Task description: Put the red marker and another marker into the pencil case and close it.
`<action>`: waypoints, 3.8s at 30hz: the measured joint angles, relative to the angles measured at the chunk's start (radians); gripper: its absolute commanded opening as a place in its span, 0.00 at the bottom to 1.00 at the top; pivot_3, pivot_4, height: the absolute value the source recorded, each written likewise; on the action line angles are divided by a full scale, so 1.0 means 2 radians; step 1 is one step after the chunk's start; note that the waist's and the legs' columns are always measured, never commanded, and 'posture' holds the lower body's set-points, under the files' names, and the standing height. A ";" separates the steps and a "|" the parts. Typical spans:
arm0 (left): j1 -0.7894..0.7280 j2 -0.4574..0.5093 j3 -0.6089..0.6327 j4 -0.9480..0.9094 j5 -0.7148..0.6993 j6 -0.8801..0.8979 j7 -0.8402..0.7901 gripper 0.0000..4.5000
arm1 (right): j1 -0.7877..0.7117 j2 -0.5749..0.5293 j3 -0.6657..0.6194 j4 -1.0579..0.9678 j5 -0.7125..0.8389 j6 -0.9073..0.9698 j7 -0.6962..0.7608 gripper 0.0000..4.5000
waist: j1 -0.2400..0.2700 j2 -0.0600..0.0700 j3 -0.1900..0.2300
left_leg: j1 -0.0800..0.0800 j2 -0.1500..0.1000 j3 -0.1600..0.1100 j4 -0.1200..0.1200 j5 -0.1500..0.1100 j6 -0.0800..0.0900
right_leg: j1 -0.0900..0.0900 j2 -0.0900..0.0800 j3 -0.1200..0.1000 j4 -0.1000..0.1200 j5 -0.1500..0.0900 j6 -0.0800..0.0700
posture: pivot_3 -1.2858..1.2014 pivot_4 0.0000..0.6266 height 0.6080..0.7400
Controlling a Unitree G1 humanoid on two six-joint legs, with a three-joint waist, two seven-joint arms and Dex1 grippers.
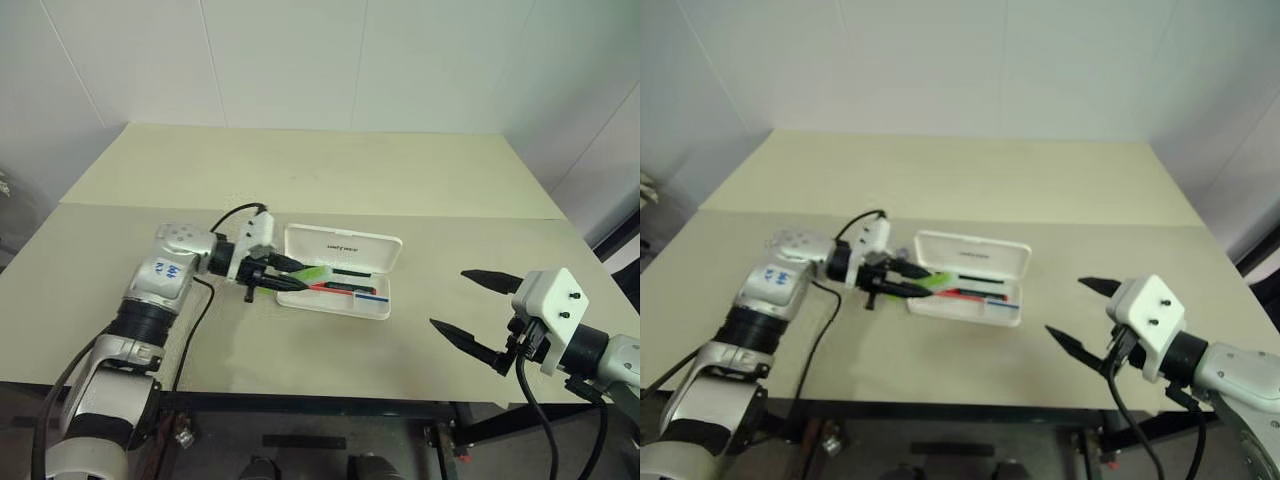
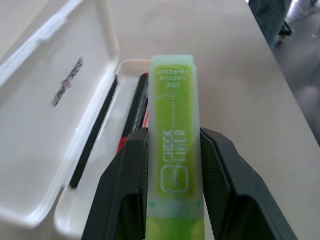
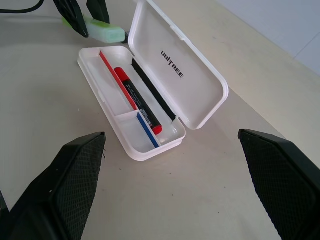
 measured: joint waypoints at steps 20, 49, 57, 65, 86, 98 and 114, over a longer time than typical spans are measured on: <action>-0.049 -0.032 -0.059 0.090 0.087 -0.074 0.014 0.24 | 0.069 0.018 -0.026 -0.031 -0.002 -0.012 -0.016 1.00 | 0.000 0.000 0.000 | 0.000 0.000 0.000 0.000 0.000 0.000 | 0.000 0.000 0.001 0.000 0.000 0.000 | 0.52 0.24 1.00; -0.073 -0.058 -0.068 0.145 0.126 -0.116 0.013 0.73 | 0.079 0.047 0.001 -0.042 -0.025 -0.022 -0.054 1.00 | 0.000 0.000 0.000 | 0.000 0.000 0.000 0.000 0.000 0.000 | 0.000 0.000 0.001 0.000 0.000 0.000 | 0.52 0.24 1.00; -0.073 -0.058 -0.068 0.144 0.127 -0.107 0.013 1.00 | 0.078 0.047 0.001 -0.042 -0.026 -0.022 -0.054 1.00 | 0.000 0.000 0.000 | 0.000 0.000 0.000 0.000 0.000 0.000 | 0.000 0.000 0.001 0.000 0.000 0.000 | 0.52 0.24 1.00; -0.074 -0.058 -0.066 0.150 0.138 -0.105 0.049 1.00 | 0.072 0.047 0.001 -0.042 -0.031 -0.022 -0.054 1.00 | 0.000 0.000 0.000 | 0.000 0.000 0.000 0.000 0.000 0.000 | 0.000 0.000 0.001 0.000 0.000 0.000 | 0.52 0.24 1.00; -0.045 -0.008 0.008 0.044 0.048 -0.082 -0.008 1.00 | 0.097 0.047 -0.005 -0.042 -0.030 -0.022 -0.051 1.00 | -0.002 0.000 0.000 | 0.000 0.000 0.000 0.000 0.000 0.000 | 0.000 0.001 0.001 0.001 0.000 0.000 | 0.52 0.24 1.00; 0.009 0.018 0.087 0.007 0.046 -0.035 0.160 1.00 | 0.070 0.016 -0.026 0.003 -0.023 -0.041 0.000 1.00 | 0.000 0.000 0.000 | 0.001 0.000 -0.001 0.001 0.000 0.000 | 0.002 0.000 0.000 0.001 0.001 0.001 | 0.52 0.24 1.00; 0.036 -0.085 0.109 0.030 0.076 0.089 0.443 1.00 | 0.031 -0.006 -0.026 0.046 -0.021 -0.045 0.038 1.00 | 0.001 0.000 0.000 | 0.001 0.000 -0.001 0.001 0.000 0.000 | 0.002 0.000 0.000 0.000 0.001 0.001 | 0.52 0.24 1.00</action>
